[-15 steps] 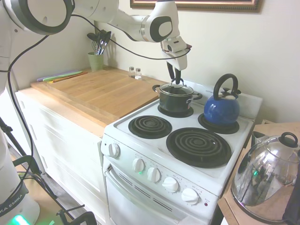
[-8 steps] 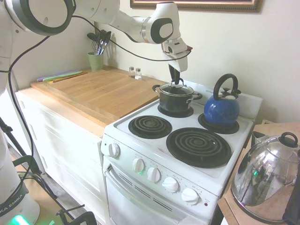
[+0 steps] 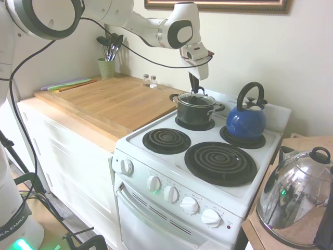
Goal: Uncover the lid of the pot
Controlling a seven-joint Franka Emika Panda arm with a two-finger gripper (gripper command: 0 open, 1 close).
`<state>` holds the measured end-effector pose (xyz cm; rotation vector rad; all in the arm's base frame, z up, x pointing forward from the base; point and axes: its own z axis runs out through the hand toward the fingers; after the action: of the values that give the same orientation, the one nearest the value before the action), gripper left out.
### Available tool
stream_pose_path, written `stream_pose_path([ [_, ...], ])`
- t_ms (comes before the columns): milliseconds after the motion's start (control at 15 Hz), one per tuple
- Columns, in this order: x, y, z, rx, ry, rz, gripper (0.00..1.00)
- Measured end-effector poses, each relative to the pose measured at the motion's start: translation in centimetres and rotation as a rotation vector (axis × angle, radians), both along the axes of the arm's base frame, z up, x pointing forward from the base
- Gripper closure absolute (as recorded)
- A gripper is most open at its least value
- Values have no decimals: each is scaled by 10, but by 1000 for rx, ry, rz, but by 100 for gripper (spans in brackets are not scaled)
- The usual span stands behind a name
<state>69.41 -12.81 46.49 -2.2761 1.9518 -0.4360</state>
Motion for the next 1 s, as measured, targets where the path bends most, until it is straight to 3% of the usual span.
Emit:
stream_pose_path([
  [333, -3, -5, 14, -7, -20, -7, 100],
  [600, -18, 2, 64, -44, -69, 9, 100],
  [800, -44, 53, 110, -111, -114, 61, 100],
  [1000, -81, 152, 146, -194, -166, 140, 100],
])
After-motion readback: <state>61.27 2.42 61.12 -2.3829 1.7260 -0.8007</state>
